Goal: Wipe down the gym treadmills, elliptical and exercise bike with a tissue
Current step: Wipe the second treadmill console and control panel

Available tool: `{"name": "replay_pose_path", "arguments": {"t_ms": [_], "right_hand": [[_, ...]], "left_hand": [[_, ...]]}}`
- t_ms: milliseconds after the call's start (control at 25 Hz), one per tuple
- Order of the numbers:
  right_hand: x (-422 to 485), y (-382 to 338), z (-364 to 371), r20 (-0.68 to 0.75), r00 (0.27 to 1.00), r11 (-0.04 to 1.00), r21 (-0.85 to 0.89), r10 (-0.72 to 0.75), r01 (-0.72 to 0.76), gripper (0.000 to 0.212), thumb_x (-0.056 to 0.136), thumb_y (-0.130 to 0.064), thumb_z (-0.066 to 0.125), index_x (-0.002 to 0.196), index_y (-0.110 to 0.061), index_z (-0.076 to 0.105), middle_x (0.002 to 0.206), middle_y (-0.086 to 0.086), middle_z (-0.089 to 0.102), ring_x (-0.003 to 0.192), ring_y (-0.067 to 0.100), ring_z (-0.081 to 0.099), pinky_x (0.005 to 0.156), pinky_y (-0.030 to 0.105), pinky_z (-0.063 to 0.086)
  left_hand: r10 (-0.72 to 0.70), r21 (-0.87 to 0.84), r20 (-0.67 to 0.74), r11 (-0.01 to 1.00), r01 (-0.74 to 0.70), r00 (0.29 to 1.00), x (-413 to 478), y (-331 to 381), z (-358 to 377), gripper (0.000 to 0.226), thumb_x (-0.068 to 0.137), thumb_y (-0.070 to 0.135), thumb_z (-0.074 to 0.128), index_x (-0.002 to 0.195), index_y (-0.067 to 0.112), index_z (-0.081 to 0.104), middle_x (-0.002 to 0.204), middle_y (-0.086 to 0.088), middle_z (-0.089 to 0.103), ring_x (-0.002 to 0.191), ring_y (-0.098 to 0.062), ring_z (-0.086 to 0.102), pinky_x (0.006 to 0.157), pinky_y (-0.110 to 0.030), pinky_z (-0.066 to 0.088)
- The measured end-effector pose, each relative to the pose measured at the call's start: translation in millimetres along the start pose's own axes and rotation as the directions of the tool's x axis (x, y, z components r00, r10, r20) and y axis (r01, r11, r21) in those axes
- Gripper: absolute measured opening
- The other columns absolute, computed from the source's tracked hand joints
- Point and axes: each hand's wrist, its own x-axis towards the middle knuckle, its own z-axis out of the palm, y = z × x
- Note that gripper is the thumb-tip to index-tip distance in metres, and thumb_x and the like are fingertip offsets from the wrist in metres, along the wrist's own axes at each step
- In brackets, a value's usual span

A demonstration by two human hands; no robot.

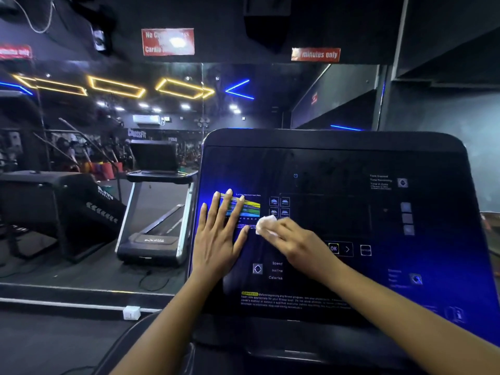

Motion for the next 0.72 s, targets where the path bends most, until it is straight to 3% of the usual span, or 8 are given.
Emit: {"name": "replay_pose_path", "arguments": {"t_ms": [80,200,280,400,480,600,720], "right_hand": [[5,20,-9,-0.053,0.997,0.998,0.021,0.064,-0.063,0.037,0.084,-0.004,0.039,0.107,-0.007,0.069,0.109,0.006,0.066,0.094,0.018,0.054,0.058,0.026,0.054],[44,77,-21,-0.200,0.915,0.936,0.059,0.351,-0.346,0.043,0.082,0.000,0.034,0.109,-0.003,0.066,0.110,0.014,0.066,0.100,0.029,0.059,0.075,0.036,0.057],[77,94,-19,-0.234,0.893,0.922,0.056,0.385,-0.383,0.042,0.084,-0.004,0.033,0.109,0.001,0.066,0.111,0.016,0.065,0.102,0.033,0.062,0.083,0.037,0.054],[113,77,2,-0.155,0.956,0.965,-0.045,0.249,-0.258,0.043,0.083,-0.009,0.033,0.104,0.003,0.068,0.107,0.014,0.067,0.100,0.028,0.065,0.061,0.033,0.057],[115,74,6,-0.103,0.960,0.962,-0.063,0.259,-0.266,0.043,0.078,-0.002,0.035,0.107,0.003,0.067,0.108,0.012,0.067,0.100,0.027,0.064,0.055,0.030,0.056],[89,101,-6,-0.150,0.912,0.919,-0.040,0.383,-0.392,0.052,0.074,-0.001,0.029,0.111,0.006,0.064,0.112,0.017,0.065,0.103,0.032,0.062,0.073,0.036,0.056],[45,133,-22,-0.218,0.788,0.805,-0.019,0.575,-0.593,0.050,0.080,0.003,0.029,0.121,0.005,0.057,0.123,0.020,0.059,0.114,0.037,0.054,0.094,0.043,0.049]], "left_hand": [[0.002,0.007,-0.006,1.000,-0.002,1.000,0,1,0,0.057,0.097,0.047,0.031,0.147,0.021,0.035,0.156,-0.005,0.026,0.144,-0.026,0.020,0.116,-0.045,0.015],[0.007,0.009,-0.015,1.000,-0.007,1.000,1,1,0,0.058,0.094,0.044,0.035,0.147,0.021,0.034,0.155,-0.006,0.027,0.144,-0.027,0.021,0.116,-0.044,0.014],[0.001,0.011,-0.028,1.000,0.000,1.000,0,2,0,0.058,0.094,0.044,0.035,0.147,0.021,0.034,0.155,-0.006,0.027,0.144,-0.027,0.021,0.116,-0.044,0.014],[0.008,0.025,-0.043,1.000,-0.007,0.999,0,1,-1,0.057,0.094,0.043,0.035,0.147,0.021,0.033,0.155,-0.006,0.027,0.143,-0.027,0.021,0.116,-0.043,0.014],[0.014,0.035,-0.040,0.999,-0.013,0.999,0,1,-1,0.057,0.094,0.043,0.035,0.147,0.021,0.033,0.155,-0.006,0.028,0.143,-0.026,0.021,0.116,-0.043,0.014],[0.017,0.038,-0.041,0.999,-0.015,0.999,0,1,-2,0.057,0.093,0.042,0.036,0.146,0.020,0.036,0.155,-0.006,0.028,0.143,-0.027,0.021,0.116,-0.042,0.013],[0.018,0.040,-0.045,0.999,-0.016,0.999,0,2,-2,0.058,0.093,0.042,0.036,0.146,0.019,0.036,0.155,-0.006,0.028,0.143,-0.027,0.021,0.116,-0.041,0.011]]}}
